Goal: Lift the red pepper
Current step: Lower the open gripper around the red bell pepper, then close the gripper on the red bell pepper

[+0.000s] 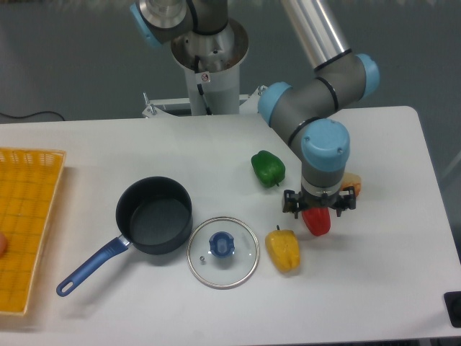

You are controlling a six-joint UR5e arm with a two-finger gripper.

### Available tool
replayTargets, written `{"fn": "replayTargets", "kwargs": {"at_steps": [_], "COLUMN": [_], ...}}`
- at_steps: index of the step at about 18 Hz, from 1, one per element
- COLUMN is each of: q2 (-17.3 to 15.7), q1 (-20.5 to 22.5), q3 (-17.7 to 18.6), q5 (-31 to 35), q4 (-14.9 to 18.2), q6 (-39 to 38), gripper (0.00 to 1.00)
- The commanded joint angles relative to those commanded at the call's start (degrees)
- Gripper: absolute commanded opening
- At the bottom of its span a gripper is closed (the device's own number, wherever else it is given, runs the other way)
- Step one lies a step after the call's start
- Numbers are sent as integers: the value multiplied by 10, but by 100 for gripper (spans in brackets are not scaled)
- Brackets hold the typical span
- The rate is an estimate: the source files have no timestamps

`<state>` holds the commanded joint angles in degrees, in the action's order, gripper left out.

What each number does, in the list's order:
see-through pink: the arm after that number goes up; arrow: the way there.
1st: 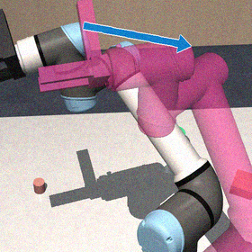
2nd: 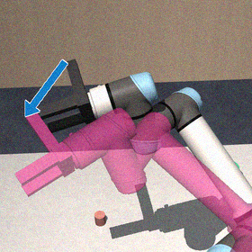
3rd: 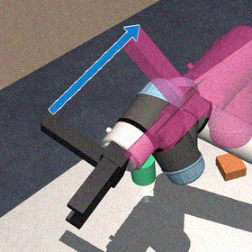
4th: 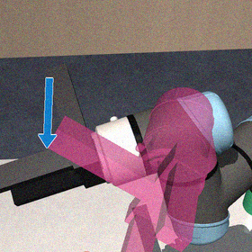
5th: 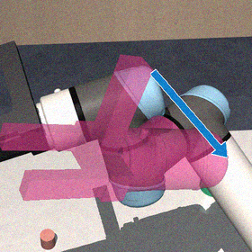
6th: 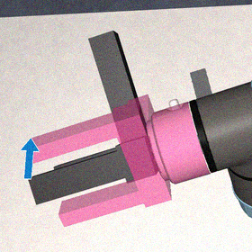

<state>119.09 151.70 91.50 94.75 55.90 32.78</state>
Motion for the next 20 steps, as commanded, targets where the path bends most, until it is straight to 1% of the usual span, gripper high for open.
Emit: {"fn": "replayTargets", "kwargs": {"at_steps": [4, 8, 20], "q2": [11, 24, 27], "q1": [6, 12, 2], "q3": [-11, -12, -6], "q5": [0, 0, 3], "q4": [0, -4, -4], "q6": [4, 4, 0], "gripper": [100, 100, 100]}}
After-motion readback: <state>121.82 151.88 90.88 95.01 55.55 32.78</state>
